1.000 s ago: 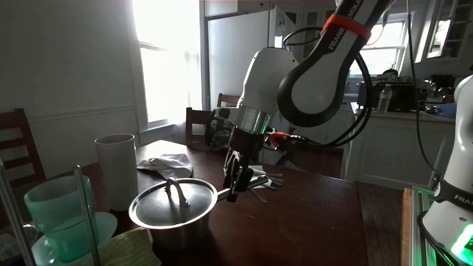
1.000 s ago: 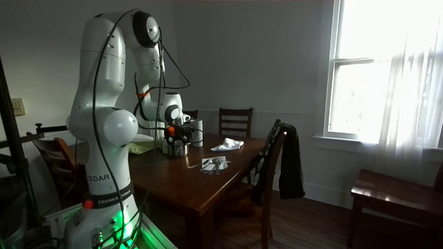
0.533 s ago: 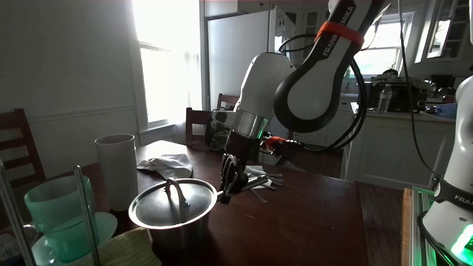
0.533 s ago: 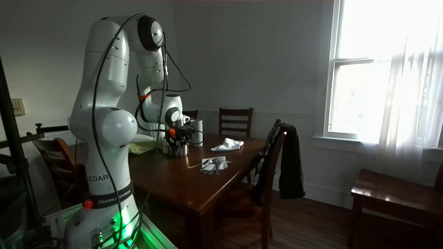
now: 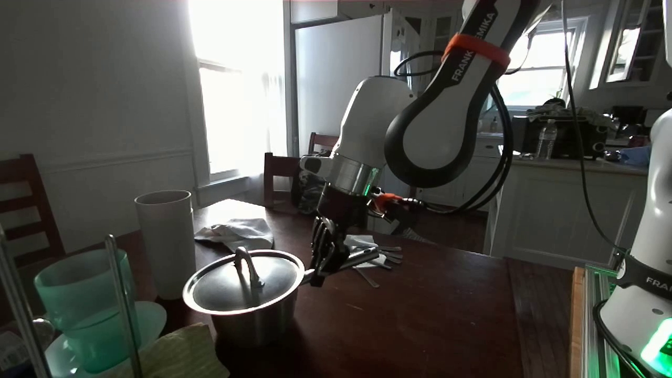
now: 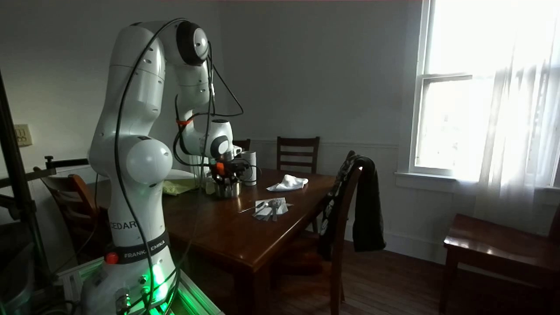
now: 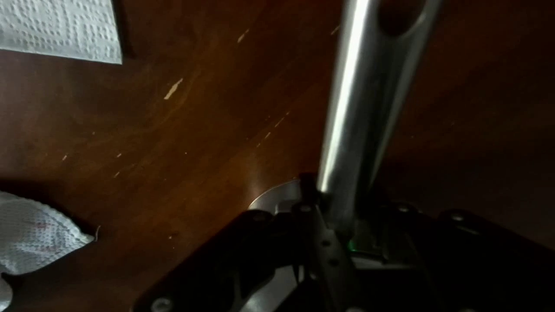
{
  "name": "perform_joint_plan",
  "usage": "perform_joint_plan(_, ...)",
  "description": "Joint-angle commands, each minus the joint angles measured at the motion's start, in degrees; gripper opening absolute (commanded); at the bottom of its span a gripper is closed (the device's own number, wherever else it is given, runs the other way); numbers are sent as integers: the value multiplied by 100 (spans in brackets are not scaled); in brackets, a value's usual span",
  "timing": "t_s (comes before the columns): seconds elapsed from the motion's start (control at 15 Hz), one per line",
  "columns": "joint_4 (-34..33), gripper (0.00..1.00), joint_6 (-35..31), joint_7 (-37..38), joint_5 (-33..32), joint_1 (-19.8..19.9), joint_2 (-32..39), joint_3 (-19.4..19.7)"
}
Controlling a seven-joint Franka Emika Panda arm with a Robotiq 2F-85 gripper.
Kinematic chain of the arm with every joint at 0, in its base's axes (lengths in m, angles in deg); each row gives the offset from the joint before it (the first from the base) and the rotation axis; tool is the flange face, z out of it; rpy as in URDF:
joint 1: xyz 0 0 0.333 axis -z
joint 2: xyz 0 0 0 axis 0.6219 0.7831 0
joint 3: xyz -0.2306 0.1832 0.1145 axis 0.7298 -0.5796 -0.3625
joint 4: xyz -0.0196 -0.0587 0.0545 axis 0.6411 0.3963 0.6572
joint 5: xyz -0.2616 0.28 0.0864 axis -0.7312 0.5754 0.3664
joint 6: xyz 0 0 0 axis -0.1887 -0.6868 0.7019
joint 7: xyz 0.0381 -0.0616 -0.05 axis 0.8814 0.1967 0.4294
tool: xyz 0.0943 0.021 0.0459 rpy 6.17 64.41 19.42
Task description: Move the silver pot to the right
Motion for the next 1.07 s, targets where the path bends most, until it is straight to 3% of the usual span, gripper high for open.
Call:
perform_joint_plan(0.0,-41,7,-43,485,-425,163,-51,155)
perform_joint_plan(1.0,-257,7,87,2268,-929,-40,-153,1524)
